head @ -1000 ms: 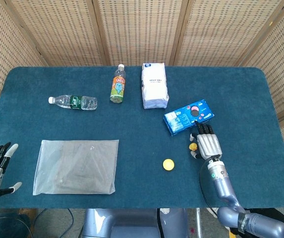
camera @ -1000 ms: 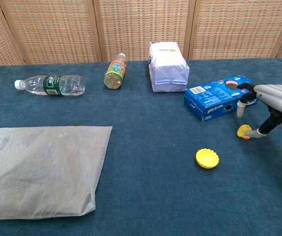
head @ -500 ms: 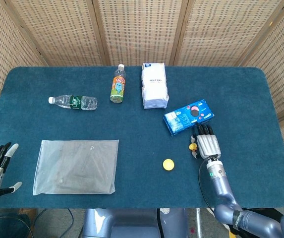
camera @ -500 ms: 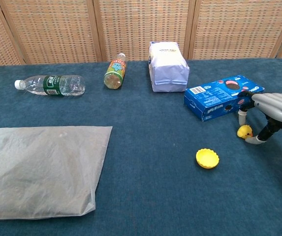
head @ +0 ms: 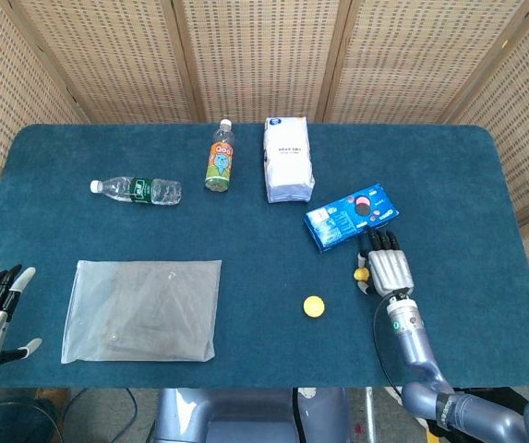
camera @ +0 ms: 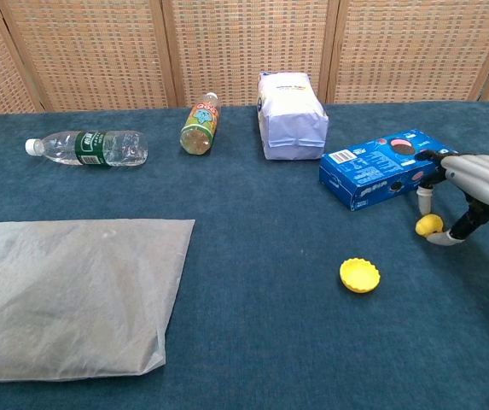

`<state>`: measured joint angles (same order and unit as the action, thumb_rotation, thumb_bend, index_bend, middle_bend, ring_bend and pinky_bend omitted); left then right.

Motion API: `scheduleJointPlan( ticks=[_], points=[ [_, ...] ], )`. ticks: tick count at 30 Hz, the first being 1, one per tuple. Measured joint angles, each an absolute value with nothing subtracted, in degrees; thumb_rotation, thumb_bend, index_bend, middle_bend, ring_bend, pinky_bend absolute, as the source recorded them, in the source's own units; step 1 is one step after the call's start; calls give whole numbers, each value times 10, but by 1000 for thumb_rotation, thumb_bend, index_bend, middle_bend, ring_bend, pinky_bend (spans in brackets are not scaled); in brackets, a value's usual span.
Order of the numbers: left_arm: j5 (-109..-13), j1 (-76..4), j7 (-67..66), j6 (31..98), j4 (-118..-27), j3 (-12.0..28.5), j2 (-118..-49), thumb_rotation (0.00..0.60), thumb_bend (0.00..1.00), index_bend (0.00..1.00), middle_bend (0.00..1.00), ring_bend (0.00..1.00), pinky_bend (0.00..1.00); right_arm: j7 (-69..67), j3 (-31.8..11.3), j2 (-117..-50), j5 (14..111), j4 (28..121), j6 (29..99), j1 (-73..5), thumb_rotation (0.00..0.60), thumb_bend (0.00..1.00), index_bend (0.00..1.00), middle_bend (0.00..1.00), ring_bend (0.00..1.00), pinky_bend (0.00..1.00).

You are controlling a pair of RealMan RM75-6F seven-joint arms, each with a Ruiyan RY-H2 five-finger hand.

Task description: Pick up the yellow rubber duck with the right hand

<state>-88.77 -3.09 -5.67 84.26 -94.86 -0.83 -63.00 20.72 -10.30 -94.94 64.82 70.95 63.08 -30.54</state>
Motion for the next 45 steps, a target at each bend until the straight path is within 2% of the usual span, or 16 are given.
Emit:
scheduleJointPlan(
  ticks=[4,9,15,21,33,45],
  points=[
    [-893,-30,-54,847,-950,-10,-628,600,24,0,0,0,0,207,-99,-916,680,766,664,-298,600,257,584,0,0,0],
    [-899,-28,-52,852,-951,-13,-626,600,24,0,0,0,0,206,-97,-873,701,856,673,-293,600,257,585,0,0,0],
    [-900,-28,-49,853,-950,-13,-626,600,25,0,0,0,0,214,-92,-831,710,946,659,-296,600,254,584,0,0,0],
    [-895,-30,-45,847,-947,-12,-625,600,23,0,0,0,0,260,-84,-817,707,1003,630,-313,600,254,584,0,0,0],
    [-890,-34,-40,839,-945,-12,-625,600,24,0,0,0,0,387,-70,-874,626,1006,609,-351,600,254,584,0,0,0],
    [-889,-35,-44,836,-944,-13,-628,600,25,0,0,0,0,437,-57,-906,607,975,627,-366,600,255,584,0,0,0]
  ],
)
